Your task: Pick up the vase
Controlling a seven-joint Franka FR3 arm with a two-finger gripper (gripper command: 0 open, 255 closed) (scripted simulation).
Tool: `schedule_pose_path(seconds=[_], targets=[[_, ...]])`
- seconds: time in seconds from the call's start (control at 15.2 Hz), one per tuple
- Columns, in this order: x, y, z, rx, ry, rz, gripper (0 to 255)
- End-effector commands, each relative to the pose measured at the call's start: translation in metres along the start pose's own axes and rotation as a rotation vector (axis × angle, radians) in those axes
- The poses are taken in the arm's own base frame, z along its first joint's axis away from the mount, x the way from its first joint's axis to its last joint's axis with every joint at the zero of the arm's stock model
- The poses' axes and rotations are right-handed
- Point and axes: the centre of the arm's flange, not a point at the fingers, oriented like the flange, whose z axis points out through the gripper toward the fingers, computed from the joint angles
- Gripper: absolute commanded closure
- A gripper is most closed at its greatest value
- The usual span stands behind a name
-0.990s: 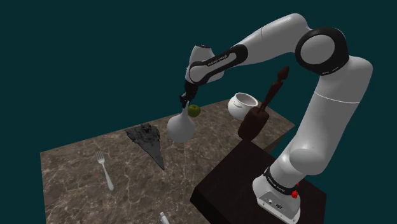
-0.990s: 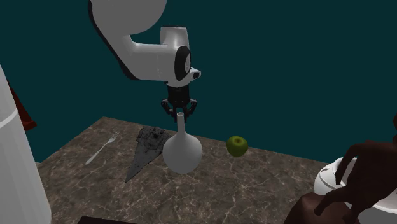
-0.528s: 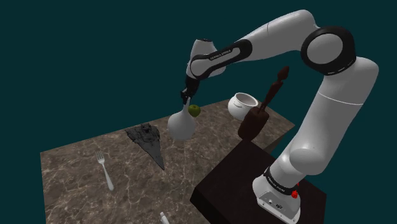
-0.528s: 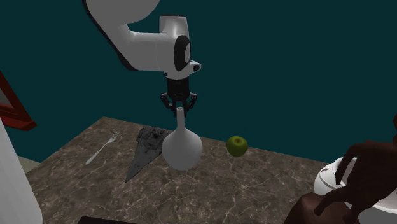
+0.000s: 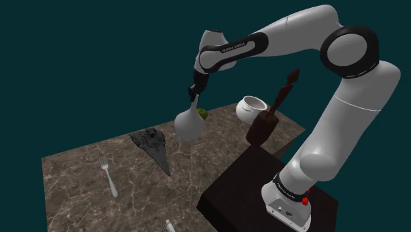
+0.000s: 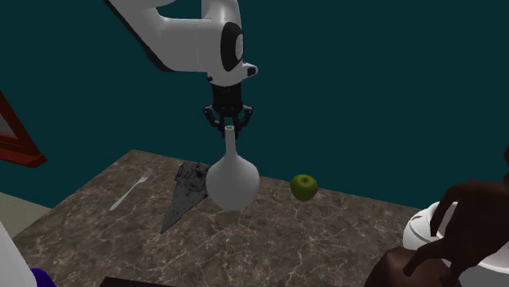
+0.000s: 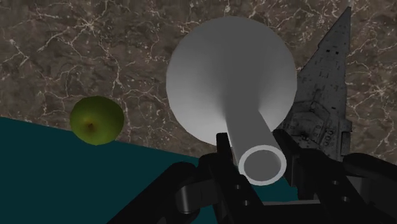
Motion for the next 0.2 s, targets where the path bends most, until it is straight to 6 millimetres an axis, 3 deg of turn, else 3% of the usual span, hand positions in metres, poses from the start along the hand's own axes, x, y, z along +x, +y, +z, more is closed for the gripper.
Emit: schedule_pose_path(seconds=[0.0, 0.13], targets=[[0.0007, 0.0004, -0.0113, 0.0, 0.002, 0.0, 255], [0.0008, 0.0004, -0.0121, 0.0, 0.002, 0.0, 255]])
